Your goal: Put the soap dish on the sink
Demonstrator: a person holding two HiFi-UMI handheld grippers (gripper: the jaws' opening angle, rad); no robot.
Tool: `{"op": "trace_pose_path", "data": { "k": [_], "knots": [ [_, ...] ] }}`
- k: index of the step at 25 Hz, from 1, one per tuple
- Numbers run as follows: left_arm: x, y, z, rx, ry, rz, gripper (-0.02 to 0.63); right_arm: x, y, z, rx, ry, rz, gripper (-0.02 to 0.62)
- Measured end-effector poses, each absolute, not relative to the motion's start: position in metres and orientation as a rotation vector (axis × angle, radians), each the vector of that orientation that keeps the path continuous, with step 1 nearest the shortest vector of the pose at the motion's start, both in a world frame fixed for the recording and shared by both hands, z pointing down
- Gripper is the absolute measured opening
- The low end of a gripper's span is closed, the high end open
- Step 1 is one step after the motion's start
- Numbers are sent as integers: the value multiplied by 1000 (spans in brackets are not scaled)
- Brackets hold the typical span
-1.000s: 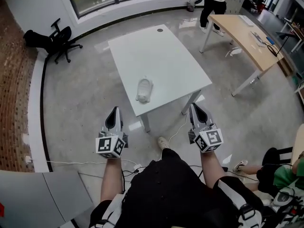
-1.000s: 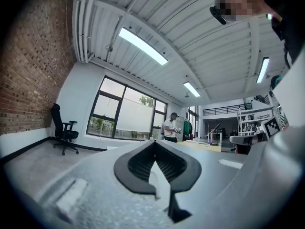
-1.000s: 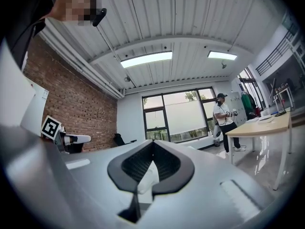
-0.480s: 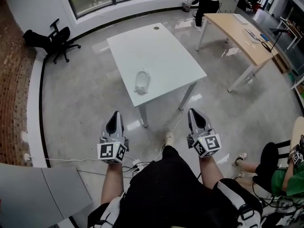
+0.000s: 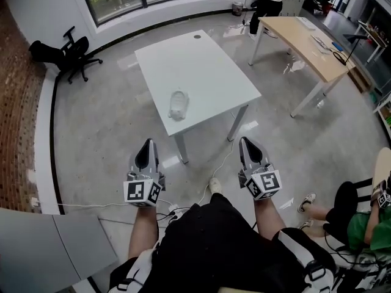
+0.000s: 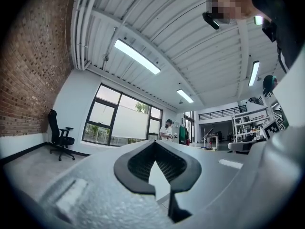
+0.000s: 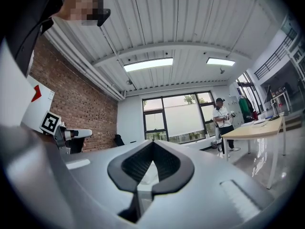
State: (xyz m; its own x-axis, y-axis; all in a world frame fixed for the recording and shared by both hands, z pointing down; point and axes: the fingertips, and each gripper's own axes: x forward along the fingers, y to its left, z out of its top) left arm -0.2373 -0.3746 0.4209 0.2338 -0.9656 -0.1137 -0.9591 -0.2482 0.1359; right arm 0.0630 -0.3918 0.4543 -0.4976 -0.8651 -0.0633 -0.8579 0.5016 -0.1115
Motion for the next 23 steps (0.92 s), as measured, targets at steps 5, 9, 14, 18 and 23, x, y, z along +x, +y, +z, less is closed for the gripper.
{"op": "trace_pose_path", "data": {
  "k": [5, 9, 14, 18, 23],
  "knots": [
    [-228, -375, 422, 2434, -1903, -271, 2, 66, -389, 452, -1504, 2631, -88, 5],
    [-228, -371, 427, 2425, -1901, -269, 2, 68, -385, 454, -1509, 2630, -89, 5],
    [-227, -369, 428, 2421, -1901, -271, 2, 70, -383, 451, -1512, 2627, -85, 5],
    [-226, -368, 428, 2419, -1905, -275, 2, 72, -383, 453, -1510, 2628, -86, 5],
    [-227, -367, 430, 2414, -1914, -276, 2, 69, -384, 456, -1497, 2639, -89, 5]
  ]
}}
